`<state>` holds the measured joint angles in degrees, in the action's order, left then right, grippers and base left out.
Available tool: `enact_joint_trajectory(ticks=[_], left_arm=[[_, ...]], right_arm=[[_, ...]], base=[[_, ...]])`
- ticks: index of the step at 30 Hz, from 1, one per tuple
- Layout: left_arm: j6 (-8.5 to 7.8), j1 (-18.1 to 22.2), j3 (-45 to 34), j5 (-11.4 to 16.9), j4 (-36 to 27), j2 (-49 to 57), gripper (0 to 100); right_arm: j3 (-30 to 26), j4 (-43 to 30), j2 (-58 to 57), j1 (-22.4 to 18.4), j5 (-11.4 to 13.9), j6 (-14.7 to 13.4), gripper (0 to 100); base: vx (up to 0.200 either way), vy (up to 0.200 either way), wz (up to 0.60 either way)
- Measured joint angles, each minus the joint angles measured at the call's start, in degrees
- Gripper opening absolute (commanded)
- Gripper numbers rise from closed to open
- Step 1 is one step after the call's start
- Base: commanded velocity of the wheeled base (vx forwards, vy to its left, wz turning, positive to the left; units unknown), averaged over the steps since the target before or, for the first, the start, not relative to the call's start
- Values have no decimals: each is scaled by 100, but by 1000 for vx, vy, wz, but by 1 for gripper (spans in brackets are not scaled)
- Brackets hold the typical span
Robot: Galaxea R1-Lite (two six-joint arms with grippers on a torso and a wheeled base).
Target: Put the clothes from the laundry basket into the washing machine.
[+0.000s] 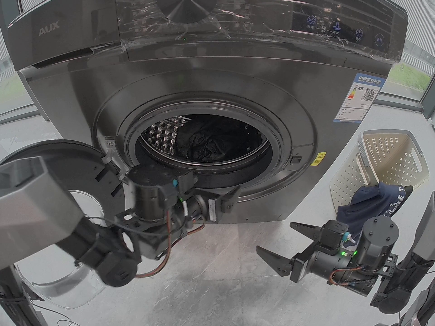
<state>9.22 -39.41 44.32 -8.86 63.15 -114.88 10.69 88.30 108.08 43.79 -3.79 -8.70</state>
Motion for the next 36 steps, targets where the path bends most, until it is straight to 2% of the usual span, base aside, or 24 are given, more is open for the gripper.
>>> enact_joint_trajectory(ticks=[7,10,14,19,24,31,36], left_arm=[[-106,-280,-1933,117,161,1762,100],[-152,-358,-2649,132,196,2581,100],[-293,-400,-3215,134,185,3410,100],[-523,-312,-3717,134,-66,4374,100],[-624,-132,-3938,139,-819,5298,100],[-668,375,-4089,172,-2261,6762,100],[-649,796,-4166,197,-3474,7958,100]], right_arm=[[-524,-11,-644,-462,-52,39,100],[-736,-41,-990,-675,-195,56,100],[-894,-200,-1398,-868,-362,61,100],[-957,-831,-1944,-1150,-450,63,100],[-965,-1818,-2586,-1402,-494,59,100],[-970,-3249,-3821,-1620,-769,37,100],[-970,-4435,-4976,-1891,-836,39,100]], base=[[0,0,0],[-200,0,0],[-200,0,0],[-200,0,0],[-200,0,0],[-200,0,0],[0,0,0]])
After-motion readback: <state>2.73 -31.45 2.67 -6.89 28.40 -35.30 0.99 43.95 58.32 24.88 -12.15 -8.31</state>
